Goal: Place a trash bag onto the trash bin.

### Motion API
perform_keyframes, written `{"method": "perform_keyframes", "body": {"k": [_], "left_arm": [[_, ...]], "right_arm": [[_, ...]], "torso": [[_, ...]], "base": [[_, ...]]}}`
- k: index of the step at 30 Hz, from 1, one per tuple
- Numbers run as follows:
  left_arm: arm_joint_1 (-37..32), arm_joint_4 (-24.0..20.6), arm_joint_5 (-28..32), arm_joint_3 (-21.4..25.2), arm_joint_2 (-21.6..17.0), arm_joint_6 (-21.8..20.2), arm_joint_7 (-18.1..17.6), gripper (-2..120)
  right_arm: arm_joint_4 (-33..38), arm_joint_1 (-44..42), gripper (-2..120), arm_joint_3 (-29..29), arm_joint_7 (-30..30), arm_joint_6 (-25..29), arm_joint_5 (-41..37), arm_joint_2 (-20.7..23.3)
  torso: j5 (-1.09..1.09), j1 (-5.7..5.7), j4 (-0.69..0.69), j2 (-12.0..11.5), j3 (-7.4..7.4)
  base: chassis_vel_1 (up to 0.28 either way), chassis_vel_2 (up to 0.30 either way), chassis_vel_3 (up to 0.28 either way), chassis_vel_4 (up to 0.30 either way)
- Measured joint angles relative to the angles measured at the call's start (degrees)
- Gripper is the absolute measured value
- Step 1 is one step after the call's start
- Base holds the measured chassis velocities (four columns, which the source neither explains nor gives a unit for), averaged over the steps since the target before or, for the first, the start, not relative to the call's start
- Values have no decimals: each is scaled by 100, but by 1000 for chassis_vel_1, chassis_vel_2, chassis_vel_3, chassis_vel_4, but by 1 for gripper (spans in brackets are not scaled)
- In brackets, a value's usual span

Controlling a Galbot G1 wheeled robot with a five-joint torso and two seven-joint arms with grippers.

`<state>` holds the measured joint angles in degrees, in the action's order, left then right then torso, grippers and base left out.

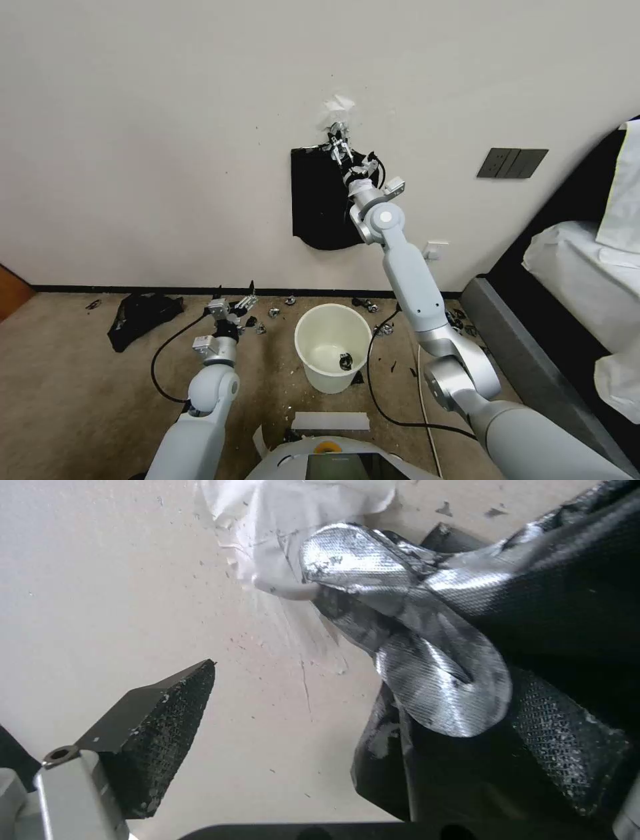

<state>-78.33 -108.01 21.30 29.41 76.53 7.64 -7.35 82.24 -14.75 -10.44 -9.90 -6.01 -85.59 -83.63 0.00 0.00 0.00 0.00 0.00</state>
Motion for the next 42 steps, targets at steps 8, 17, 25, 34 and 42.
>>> {"method": "perform_keyframes", "body": {"k": [8, 17, 25, 34, 42], "left_arm": [[-9, 21, -13, -13, 23, 6, 3, 100], [-50, 7, -35, -20, 49, 12, 7, 100], [-48, 13, -47, -40, 56, 12, 10, 100], [-55, 55, -185, -65, 72, 28, 11, 100], [-60, 57, -205, -77, 103, 43, 11, 100]], "right_arm": [[-106, 53, 96, -21, 55, 49, 80, -92], [-214, 69, 70, -35, 138, 149, 184, -122], [-179, -34, 43, -97, 192, 213, 279, -127], [-175, -136, 22, -123, 262, 272, 383, -129], [-161, -162, 14, -115, 276, 298, 501, -127]], "torso": [[0, 0, 0, 1, 0], [0, 0, 0, 1, 0], [0, 0, 0, 0, 0], [0, 0, 0, 1, 0], [0, 0, 0, 1, -1]], "base": [[0, 0, 0, 0], [0, 0, 0, 0], [0, 0, 0, 0], [0, 0, 0, 0], [0, 0, 0, 0]]}}
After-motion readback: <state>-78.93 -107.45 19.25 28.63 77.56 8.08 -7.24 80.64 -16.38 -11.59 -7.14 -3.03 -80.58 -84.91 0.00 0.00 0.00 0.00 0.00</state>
